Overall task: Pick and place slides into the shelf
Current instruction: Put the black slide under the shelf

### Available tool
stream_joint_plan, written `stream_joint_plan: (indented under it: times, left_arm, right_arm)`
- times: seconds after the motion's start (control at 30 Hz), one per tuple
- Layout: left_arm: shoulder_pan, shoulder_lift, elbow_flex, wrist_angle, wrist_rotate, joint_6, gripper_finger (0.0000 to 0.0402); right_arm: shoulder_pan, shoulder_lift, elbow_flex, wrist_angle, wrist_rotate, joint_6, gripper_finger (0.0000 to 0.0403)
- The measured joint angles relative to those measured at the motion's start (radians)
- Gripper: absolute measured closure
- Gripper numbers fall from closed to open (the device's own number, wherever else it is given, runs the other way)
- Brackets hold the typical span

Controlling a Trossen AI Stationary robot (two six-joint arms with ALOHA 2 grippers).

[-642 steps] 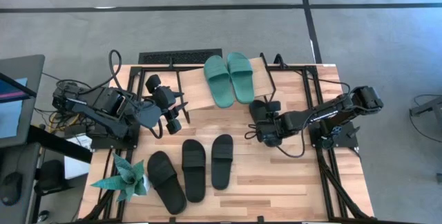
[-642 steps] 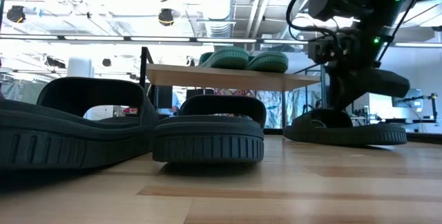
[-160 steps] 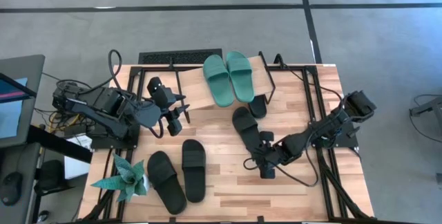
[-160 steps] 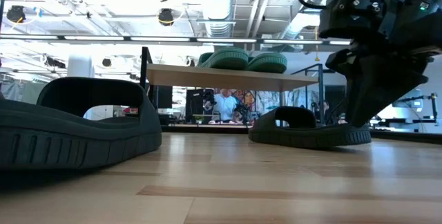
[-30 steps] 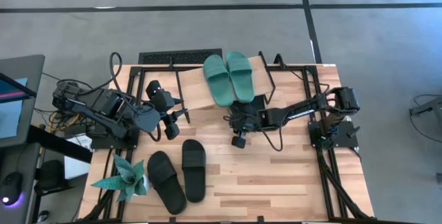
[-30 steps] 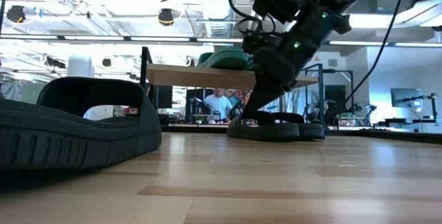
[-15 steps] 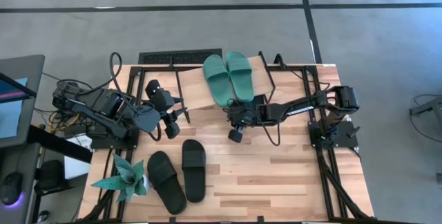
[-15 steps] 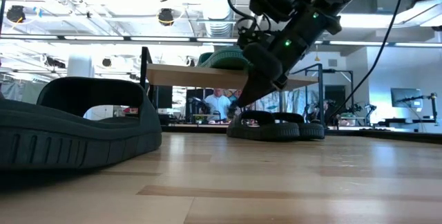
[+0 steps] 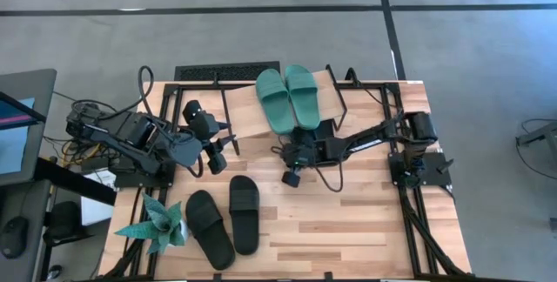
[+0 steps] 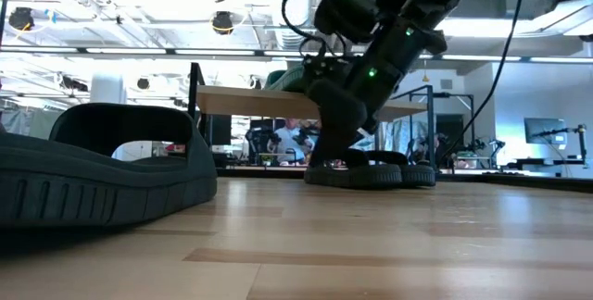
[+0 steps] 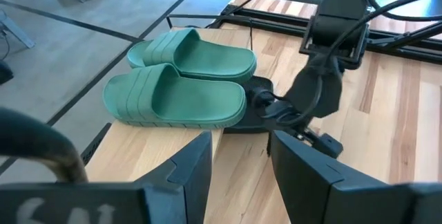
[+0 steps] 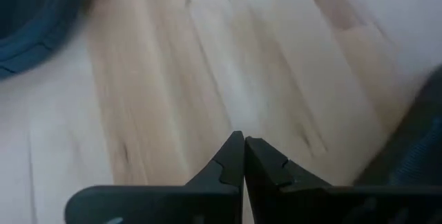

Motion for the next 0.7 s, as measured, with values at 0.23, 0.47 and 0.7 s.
stream_joint_plan:
  times: [0.23,0.47,0.7]
  left_arm:
    - [0.000,0.000,0.000,-0.008,0.008,-0.010,0.0262]
    - [0.000,0.000,-0.001,-0.027,0.011,-0.015,0.0262]
    - [0.000,0.000,-0.001,-0.032,0.011,-0.014,0.0262]
  right_arm:
    - [-0.027,0.054,0.061,-0.104,0.070,0.031,0.0402]
    - [-0.040,0.051,0.059,-0.143,0.142,0.078,0.0403]
    - [-0.044,0.051,0.059,-0.159,0.187,0.087,0.0403]
